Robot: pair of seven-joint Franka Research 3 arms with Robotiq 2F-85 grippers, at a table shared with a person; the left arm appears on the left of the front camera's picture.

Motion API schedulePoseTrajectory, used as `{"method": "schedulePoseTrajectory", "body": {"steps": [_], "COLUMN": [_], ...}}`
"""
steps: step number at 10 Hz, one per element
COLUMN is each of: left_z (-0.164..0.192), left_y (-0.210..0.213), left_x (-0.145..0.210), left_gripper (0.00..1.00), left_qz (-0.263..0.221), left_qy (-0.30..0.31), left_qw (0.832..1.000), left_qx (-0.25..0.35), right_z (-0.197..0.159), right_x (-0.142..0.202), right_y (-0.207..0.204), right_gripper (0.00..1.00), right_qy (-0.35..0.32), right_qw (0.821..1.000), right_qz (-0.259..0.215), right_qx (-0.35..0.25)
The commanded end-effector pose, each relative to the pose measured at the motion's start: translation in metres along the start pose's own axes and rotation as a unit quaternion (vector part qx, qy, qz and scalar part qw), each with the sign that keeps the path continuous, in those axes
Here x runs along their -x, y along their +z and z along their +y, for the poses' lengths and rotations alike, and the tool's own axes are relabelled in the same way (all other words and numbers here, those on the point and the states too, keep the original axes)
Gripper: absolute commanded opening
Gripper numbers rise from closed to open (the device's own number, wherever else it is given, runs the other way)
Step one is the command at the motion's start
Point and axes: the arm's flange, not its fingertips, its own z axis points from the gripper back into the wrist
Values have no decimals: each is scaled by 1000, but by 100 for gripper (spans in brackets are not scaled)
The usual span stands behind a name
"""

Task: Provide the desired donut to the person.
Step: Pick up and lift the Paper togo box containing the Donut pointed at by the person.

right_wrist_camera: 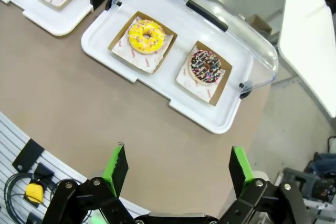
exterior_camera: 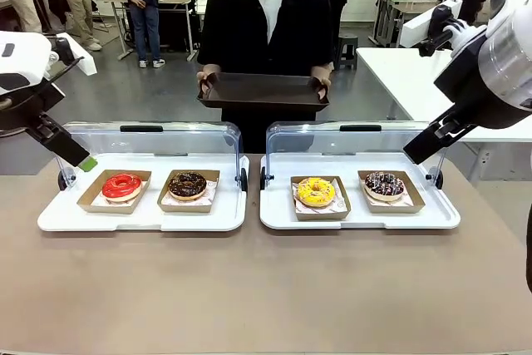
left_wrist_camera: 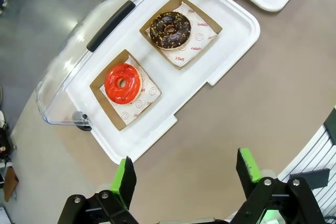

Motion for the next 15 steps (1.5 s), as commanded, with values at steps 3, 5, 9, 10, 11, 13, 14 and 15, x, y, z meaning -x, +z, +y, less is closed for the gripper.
{"method": "schedulePoseTrajectory", "body": {"steps": [3,5,9,10,11,13,14,15], "left_z": [16,44,92,105,121,144,150,160], "left_y": [7,10,33,36,40,51,55,59], "left_x": [0,8,35,44,52,69,77,84], "left_gripper": [100,100,100,100,100,100,100,100], "left_qz": [-51,-98,-190,-210,-226,-248,-252,-251], "left_qy": [7,-27,-64,-73,-71,-71,-70,-71], "left_qw": [995,970,899,896,896,896,898,901], "left_qx": [86,219,389,384,375,362,355,347], "right_z": [-52,-101,-180,-196,-211,-244,-259,-270], "right_x": [-7,2,52,66,81,111,129,146], "right_y": [-1,4,18,15,8,-11,-20,-25], "right_gripper": [100,100,100,100,100,100,100,100], "right_qy": [-78,-94,-41,-18,-10,-22,-41,-59], "right_qw": [985,945,887,889,889,882,880,877], "right_qz": [2,-19,-105,-127,-150,-187,-214,-242], "right_qx": [-154,-313,-448,-440,-432,-432,-422,-411]}}
